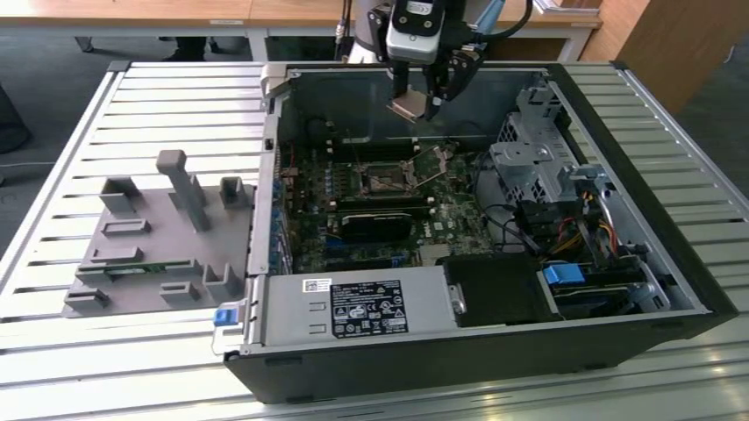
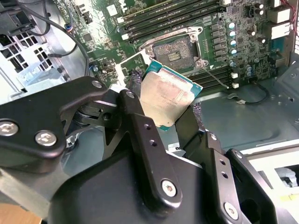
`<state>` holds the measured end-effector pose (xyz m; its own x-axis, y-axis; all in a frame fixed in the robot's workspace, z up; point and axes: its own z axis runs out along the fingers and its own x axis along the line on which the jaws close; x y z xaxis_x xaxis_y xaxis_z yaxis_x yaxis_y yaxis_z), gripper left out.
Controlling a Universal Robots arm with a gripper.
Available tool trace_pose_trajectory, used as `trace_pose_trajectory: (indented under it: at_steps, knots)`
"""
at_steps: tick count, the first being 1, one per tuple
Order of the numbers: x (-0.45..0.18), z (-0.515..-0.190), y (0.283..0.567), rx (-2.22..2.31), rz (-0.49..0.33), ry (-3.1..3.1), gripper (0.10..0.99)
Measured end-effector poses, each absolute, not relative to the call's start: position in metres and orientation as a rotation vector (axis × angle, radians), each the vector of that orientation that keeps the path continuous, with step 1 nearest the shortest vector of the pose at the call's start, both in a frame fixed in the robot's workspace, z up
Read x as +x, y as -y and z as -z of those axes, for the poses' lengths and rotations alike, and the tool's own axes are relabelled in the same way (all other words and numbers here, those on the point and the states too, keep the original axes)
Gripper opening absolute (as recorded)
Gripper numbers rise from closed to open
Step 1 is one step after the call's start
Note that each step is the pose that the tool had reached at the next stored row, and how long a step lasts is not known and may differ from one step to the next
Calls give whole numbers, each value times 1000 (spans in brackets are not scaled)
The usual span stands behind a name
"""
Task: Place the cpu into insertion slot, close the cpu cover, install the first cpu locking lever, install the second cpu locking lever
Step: 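Place the cpu into insertion slot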
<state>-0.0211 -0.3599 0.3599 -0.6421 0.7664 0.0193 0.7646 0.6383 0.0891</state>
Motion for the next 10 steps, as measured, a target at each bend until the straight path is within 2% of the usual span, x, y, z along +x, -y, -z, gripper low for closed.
trace_pose_trajectory:
  at_steps: [10]
  knots:
    - [-21,-360,360,1368,-138,-2800,541]
